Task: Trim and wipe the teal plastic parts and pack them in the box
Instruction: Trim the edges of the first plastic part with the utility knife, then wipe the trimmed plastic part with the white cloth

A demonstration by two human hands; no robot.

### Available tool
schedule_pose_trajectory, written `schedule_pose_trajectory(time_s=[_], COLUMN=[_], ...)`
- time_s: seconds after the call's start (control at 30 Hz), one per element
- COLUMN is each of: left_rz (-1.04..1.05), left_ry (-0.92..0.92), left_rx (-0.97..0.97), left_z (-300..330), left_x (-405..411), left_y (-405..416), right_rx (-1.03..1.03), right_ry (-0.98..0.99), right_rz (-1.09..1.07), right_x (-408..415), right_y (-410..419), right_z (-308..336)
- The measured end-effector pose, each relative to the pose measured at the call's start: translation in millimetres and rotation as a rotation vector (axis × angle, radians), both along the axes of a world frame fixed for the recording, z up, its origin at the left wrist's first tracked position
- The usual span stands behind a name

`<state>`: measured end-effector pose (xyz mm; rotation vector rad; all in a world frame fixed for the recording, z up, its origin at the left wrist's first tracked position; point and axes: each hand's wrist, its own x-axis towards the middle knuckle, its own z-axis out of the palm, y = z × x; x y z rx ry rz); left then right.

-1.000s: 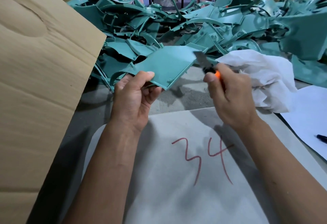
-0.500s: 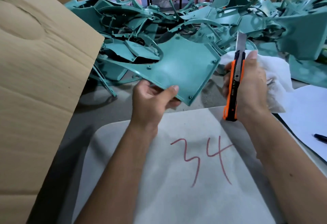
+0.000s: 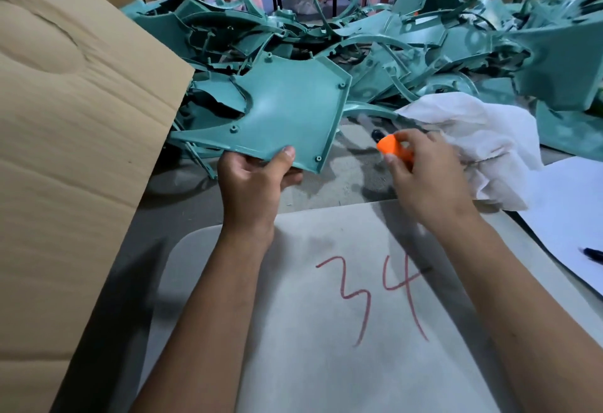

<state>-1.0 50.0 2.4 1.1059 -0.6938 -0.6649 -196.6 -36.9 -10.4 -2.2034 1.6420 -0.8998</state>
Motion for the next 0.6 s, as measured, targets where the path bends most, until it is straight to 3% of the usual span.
schedule_pose_trajectory(time_s=[0.1, 0.2, 0.3, 0.37, 0.43, 0.5, 0.6], left_rz=[0.003, -0.005, -0.014, -0.023, -0.032, -0.037, -0.053], left_ry=[0.001, 0.005, 0.009, 0.013, 0.014, 0.010, 0.013], left_rx=[-0.008, -0.009, -0.002, 0.002, 0.006, 0.004, -0.027], left_z=[-1, -3, -5, -7, -8, -8, -8], left_x=[1, 1, 2, 3, 1, -2, -5], left_y=[-1, -1, -2, -2, -2, -2, -2], right_rx=[-0.154, -0.420, -0.232, -0.018, 0.024, -0.146, -0.556], right_ry=[0.015, 0.002, 0.095, 0.111, 0.004, -0.168, -0.423], right_rz=[-0.003, -0.335, -0.534, -0.523, -0.458, -0.393, -0.259], right_x=[1, -12, -30, -37, -42, -45, -36], right_y=[4, 1, -9, -15, -18, -16, -8], right_z=[5, 15, 15, 10, 5, 8, 17])
